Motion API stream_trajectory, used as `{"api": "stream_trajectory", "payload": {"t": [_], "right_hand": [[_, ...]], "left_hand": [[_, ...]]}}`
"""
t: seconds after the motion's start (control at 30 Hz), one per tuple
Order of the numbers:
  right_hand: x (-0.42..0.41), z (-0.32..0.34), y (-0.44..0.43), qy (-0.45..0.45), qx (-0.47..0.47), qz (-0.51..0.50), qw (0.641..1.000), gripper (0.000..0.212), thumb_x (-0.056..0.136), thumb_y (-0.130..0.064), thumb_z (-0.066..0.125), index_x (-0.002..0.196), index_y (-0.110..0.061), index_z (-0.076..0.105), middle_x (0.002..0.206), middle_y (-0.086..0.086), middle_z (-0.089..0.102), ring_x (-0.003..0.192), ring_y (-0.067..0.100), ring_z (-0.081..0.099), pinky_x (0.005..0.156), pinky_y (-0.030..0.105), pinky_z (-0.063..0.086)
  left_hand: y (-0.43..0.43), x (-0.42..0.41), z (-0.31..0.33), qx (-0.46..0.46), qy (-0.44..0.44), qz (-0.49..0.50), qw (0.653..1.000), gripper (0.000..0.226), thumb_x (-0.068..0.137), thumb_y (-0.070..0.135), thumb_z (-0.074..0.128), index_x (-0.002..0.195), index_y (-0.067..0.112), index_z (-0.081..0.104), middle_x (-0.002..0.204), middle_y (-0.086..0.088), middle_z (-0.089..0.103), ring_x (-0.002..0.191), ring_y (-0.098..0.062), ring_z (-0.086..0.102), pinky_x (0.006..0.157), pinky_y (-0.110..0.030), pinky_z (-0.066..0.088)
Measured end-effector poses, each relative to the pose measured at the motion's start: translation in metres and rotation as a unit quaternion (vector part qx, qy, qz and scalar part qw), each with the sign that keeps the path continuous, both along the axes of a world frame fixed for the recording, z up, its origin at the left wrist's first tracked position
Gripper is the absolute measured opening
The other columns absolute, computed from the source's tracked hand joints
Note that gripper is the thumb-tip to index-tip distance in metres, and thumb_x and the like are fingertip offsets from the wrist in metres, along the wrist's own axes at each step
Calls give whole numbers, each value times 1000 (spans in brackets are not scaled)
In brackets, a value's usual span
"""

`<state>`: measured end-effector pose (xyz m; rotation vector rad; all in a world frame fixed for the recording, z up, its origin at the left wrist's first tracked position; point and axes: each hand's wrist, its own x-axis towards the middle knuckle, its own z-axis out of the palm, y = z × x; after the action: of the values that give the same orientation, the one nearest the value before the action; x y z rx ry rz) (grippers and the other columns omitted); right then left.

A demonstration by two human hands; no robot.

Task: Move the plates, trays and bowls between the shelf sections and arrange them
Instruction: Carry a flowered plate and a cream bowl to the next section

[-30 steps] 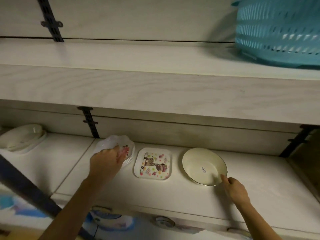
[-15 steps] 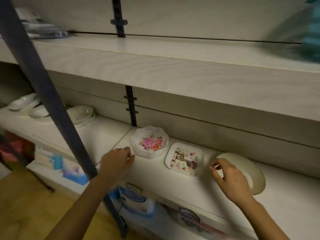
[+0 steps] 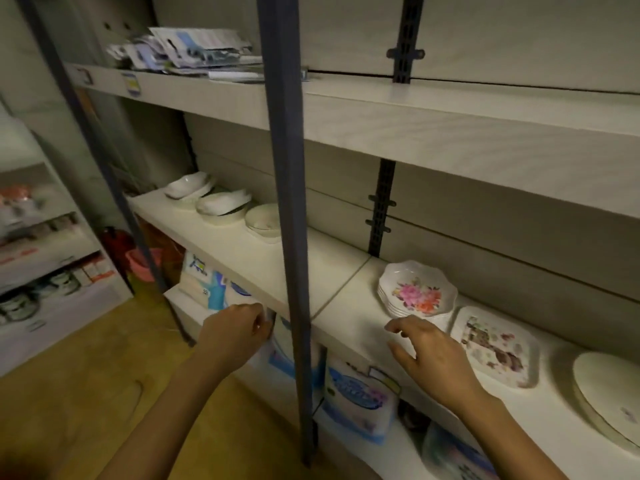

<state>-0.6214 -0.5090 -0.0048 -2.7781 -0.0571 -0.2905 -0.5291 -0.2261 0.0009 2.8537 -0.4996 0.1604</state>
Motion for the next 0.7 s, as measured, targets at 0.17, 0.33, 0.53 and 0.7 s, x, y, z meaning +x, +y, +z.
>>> {"api": "stream_trajectory", "payload": {"t": [0.17,0.33,0.53,0.7], "right_hand": [[32,0,74,6,12,33,999,26,91,-28,51,116,-26,58,114,-9,61,103,12,59,70,17,36],[67,3,143,1,38,40,998,23,90,-28,53,113,-27,59,109,-9,61,98,10,59,74,19,46],[112,10,204,5,45,58,997,23,91,-27,52,113,-24,57,110,-6,60,96,13,61,75,22,50],[163,10,230,6,51,50,997,24,92,-27,49,114,-23,57,112,-6,59,98,13,59,77,25,49]], "left_hand": [[72,16,10,36,5,8,999,22,95,39,40,80,24,46,76,7,54,68,-9,48,50,-14,25],[137,43,20,73,13,24,997,18,95,39,39,83,26,44,63,11,35,65,-7,43,59,-18,39],[184,80,32,67,14,12,998,20,96,35,40,100,21,54,72,11,40,60,1,38,52,-8,27],[208,127,25,38,-2,14,999,23,94,34,44,101,17,59,96,2,63,75,-7,49,73,-18,49]]}}
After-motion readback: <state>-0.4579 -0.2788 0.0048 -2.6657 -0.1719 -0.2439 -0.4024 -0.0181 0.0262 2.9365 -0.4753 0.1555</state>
